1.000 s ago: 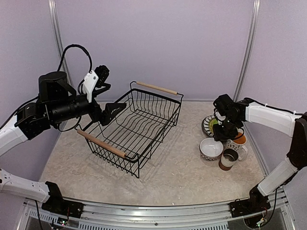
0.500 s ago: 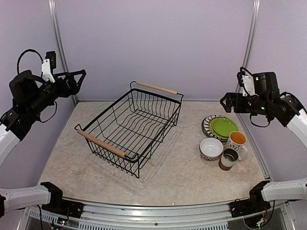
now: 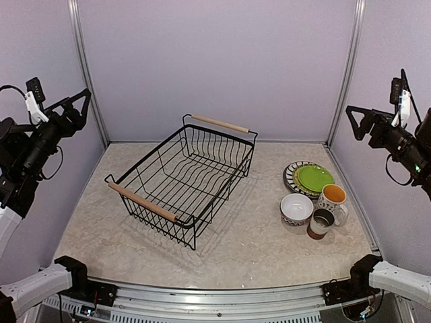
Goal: Unload the mixed dishes from the dish rack
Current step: Reset both arms
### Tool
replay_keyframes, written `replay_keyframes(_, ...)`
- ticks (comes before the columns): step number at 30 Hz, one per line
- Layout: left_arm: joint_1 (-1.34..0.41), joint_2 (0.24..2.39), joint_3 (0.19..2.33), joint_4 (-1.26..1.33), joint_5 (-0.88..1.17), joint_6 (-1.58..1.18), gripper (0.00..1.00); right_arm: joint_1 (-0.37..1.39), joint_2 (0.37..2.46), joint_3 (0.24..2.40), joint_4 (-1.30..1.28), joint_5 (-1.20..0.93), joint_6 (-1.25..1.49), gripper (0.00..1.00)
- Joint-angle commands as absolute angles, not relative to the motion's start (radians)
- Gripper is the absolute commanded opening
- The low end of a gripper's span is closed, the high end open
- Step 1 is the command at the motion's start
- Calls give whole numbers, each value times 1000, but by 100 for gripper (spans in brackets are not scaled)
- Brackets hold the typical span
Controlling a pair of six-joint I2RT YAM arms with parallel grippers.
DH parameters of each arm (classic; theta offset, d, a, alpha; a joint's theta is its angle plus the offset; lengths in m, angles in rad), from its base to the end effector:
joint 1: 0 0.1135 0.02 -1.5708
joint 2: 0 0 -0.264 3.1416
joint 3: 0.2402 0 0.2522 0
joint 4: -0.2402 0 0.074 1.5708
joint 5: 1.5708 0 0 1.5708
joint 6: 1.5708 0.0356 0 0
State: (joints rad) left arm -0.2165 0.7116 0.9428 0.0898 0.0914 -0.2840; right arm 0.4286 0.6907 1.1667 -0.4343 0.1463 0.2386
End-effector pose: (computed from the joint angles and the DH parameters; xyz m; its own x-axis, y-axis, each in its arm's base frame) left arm 0.1445 -0.0351 0.4350 0.2122 -0.3324 -0.9190 0.3729 0.8968 -0.2382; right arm 0.1075 0.0434 0.4518 -0.0290 0.2438 -0.9694 -0.2797 0.9291 0.2421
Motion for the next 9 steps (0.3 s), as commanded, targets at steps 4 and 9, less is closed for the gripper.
replay_keyframes(4, -198, 705, 923, 137, 76, -286, 99, 420, 657, 1144, -394, 175, 212, 100)
replay_keyframes(9, -195, 715, 918, 140, 76, -298, 99, 420, 667, 1144, -404, 182, 216, 100)
